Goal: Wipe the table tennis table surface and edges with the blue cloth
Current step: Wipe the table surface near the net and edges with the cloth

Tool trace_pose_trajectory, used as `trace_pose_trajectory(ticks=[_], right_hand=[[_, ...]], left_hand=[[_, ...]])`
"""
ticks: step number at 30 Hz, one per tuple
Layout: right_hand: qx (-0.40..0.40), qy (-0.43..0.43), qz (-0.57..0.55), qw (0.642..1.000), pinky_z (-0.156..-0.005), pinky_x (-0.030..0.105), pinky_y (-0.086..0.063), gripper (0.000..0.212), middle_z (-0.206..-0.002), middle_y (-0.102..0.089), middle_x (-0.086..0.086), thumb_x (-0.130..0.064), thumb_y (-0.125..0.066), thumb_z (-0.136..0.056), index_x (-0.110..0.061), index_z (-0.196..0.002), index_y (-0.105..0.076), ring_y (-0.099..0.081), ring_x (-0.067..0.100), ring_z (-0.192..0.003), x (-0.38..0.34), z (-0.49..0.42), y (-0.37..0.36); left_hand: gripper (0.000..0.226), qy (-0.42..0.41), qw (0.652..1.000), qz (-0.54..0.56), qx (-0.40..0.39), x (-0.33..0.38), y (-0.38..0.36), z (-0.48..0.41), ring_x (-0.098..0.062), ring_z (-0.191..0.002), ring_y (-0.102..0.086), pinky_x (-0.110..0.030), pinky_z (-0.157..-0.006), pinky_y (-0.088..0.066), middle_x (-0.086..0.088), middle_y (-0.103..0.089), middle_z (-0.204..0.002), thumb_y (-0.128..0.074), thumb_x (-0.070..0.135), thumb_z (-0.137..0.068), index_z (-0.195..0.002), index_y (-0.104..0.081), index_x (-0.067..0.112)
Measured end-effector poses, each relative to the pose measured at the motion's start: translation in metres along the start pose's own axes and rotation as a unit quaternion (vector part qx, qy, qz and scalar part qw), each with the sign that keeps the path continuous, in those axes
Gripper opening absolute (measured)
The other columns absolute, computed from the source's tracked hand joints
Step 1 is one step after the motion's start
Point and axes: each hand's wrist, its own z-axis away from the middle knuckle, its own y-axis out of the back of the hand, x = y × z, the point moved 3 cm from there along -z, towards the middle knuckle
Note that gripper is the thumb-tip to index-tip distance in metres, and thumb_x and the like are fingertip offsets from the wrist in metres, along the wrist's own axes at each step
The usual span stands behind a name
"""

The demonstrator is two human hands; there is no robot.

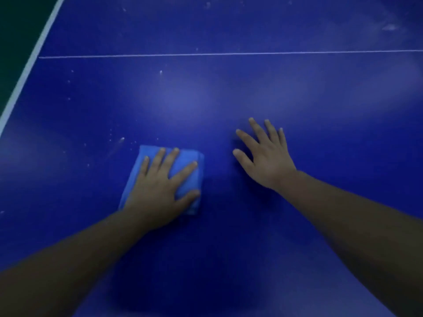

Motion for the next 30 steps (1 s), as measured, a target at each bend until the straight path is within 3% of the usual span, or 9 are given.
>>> trace_pose_trajectory(ticks=[3,5,11,13,17,23,25,28,30], right_hand=[[-0.009,-0.056,0.002,0.998,-0.122,0.058,0.004,0.069,-0.169,0.003,-0.005,-0.069,-0.01,-0.095,-0.041,-0.158,-0.013,0.009,0.03,-0.154,0.004,-0.042,-0.004],[0.007,-0.07,0.003,0.998,-0.122,0.058,0.003,0.07,-0.169,-0.001,-0.007,-0.072,-0.007,-0.095,-0.042,-0.158,-0.011,0.006,0.029,-0.154,0.004,-0.049,-0.011],[0.013,-0.08,-0.003,0.997,-0.123,0.056,0.001,0.069,-0.168,-0.007,-0.009,-0.073,-0.01,-0.094,-0.044,-0.157,-0.016,0.003,0.027,-0.154,0.006,-0.047,-0.012],[0.005,-0.078,0.0,0.997,-0.123,0.055,0.002,0.07,-0.168,-0.006,-0.009,-0.073,-0.009,-0.094,-0.044,-0.157,-0.016,0.005,0.026,-0.154,0.004,-0.046,-0.012],[-0.01,-0.084,0.003,0.996,-0.123,0.056,-0.001,0.07,-0.168,-0.006,-0.008,-0.073,-0.009,-0.094,-0.043,-0.158,-0.018,0.004,0.027,-0.155,0.003,-0.046,-0.008],[-0.011,-0.074,0.006,0.997,-0.12,0.062,-0.014,0.068,-0.165,-0.024,0.0,-0.065,-0.025,-0.095,-0.032,-0.152,-0.042,-0.018,0.035,-0.152,0.001,-0.049,-0.004],[-0.019,-0.076,0.012,0.997,-0.12,0.062,-0.012,0.068,-0.166,-0.022,-0.002,-0.067,-0.022,-0.096,-0.036,-0.154,-0.036,-0.014,0.034,-0.153,0.001,-0.049,-0.005],[-0.02,-0.077,0.011,0.997,-0.121,0.061,-0.01,0.067,-0.167,-0.017,-0.003,-0.069,-0.018,-0.097,-0.038,-0.156,-0.029,-0.009,0.032,-0.154,0.001,-0.048,-0.006],[-0.02,-0.08,0.009,0.997,-0.121,0.061,-0.01,0.067,-0.167,-0.017,-0.003,-0.068,-0.019,-0.097,-0.038,-0.156,-0.029,-0.009,0.033,-0.154,0.002,-0.048,-0.006]], left_hand=[[0.085,0.119,0.993,0.0,0.0,-0.026,0.012,-0.06,-0.036,-0.154,-0.007,-0.057,-0.121,-0.003,-0.007,-0.012,-0.168,-0.01,0.079,-0.081,-0.157,-0.022,0.042],[0.082,0.106,0.994,-0.006,0.008,-0.025,0.012,-0.073,-0.039,-0.153,-0.009,-0.059,-0.121,-0.004,-0.01,-0.014,-0.168,-0.013,0.078,-0.085,-0.157,-0.023,0.04],[0.069,-0.27,0.962,-0.024,-0.026,-0.051,0.008,-0.048,-0.038,-0.153,-0.014,-0.055,-0.122,-0.01,-0.009,-0.018,-0.167,-0.036,0.073,-0.095,-0.155,-0.032,0.041],[0.071,-0.2,0.979,-0.04,-0.01,-0.079,0.019,-0.102,-0.041,-0.151,-0.021,-0.057,-0.12,-0.015,-0.013,-0.024,-0.165,-0.031,0.073,-0.093,-0.155,-0.03,0.038],[0.072,0.097,0.995,-0.031,-0.023,-0.088,0.035,-0.214,-0.036,-0.154,-0.002,-0.055,-0.123,-0.001,-0.008,-0.006,-0.169,-0.017,0.073,-0.093,-0.158,-0.013,0.041],[0.069,-0.204,0.979,0.001,-0.014,0.003,0.01,-0.191,-0.034,-0.154,-0.013,-0.056,-0.122,-0.008,-0.007,-0.02,-0.167,-0.03,0.07,-0.096,-0.157,-0.025,0.04],[0.069,-0.133,0.991,-0.011,0.01,-0.024,0.018,-0.23,-0.036,-0.152,-0.018,-0.057,-0.121,-0.012,-0.008,-0.022,-0.166,-0.027,0.071,-0.094,-0.156,-0.029,0.04],[0.071,0.104,0.994,-0.004,-0.031,-0.083,0.038,-0.301,-0.034,-0.154,-0.004,-0.056,-0.123,-0.003,-0.005,-0.005,-0.169,-0.02,0.073,-0.094,-0.158,-0.013,0.044],[0.072,0.143,0.989,-0.005,-0.026,-0.091,0.036,-0.313,-0.036,-0.154,0.0,-0.057,-0.123,0.0,-0.007,-0.003,-0.169,-0.017,0.074,-0.093,-0.158,-0.01,0.044]])
